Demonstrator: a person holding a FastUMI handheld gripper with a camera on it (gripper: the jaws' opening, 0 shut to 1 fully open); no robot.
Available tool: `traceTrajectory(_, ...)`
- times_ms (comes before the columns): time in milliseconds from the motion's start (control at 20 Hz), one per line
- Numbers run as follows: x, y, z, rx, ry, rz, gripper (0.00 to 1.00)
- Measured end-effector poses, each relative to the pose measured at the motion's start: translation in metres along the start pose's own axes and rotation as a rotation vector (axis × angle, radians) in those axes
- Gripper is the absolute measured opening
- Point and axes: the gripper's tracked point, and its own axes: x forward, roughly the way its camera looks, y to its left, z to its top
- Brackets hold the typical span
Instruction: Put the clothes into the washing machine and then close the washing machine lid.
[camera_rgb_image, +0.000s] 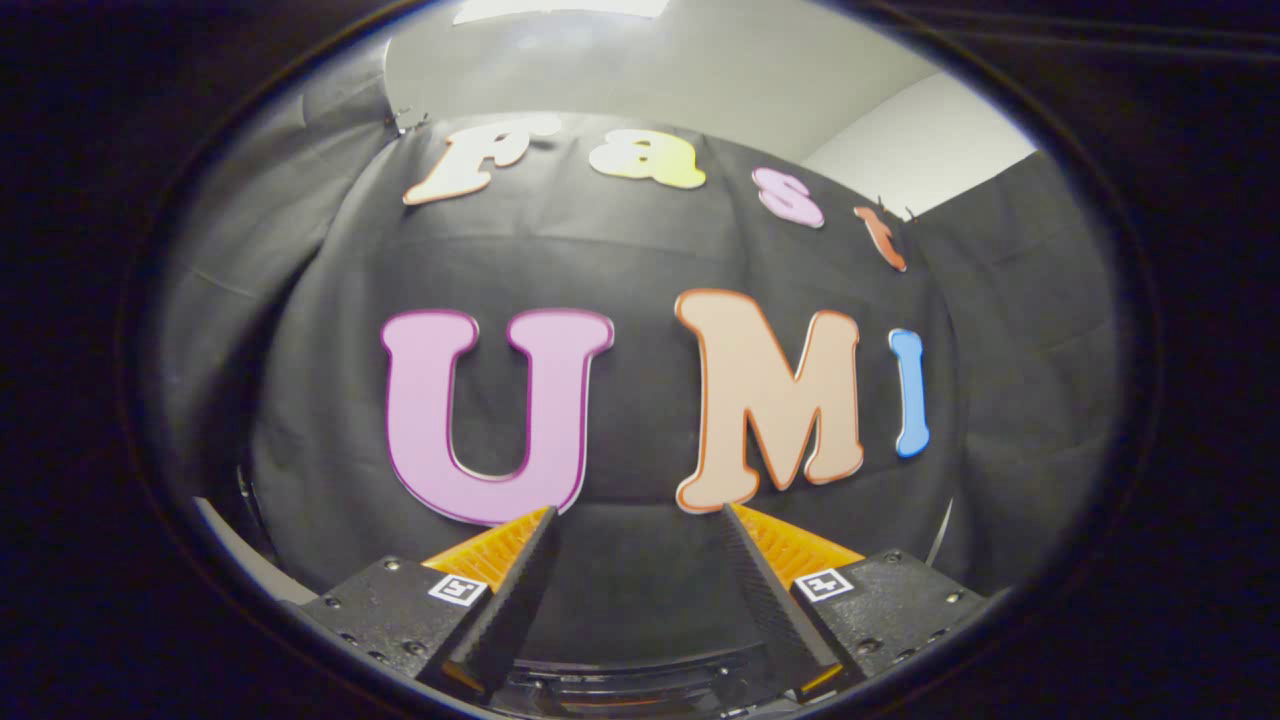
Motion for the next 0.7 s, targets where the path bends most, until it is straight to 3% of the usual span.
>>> traceTrajectory(200,0.022,0.016,-0.065,-0.009,0.116,0.026,0.97)
traceTrajectory(400,0.034,0.017,-0.095,0.025,0.153,0.026,0.97)
traceTrajectory(500,0.034,0.016,-0.116,-0.033,0.206,0.035,0.97)
traceTrajectory(550,0.031,0.022,-0.128,-0.054,0.231,0.091,0.97)
traceTrajectory(600,0.032,0.028,-0.131,0.072,0.217,0.142,0.97)
traceTrajectory(650,0.017,0.033,-0.134,0.055,0.284,0.15,0.98)
traceTrajectory(700,0.017,0.031,-0.133,0.007,0.212,0.161,0.98)
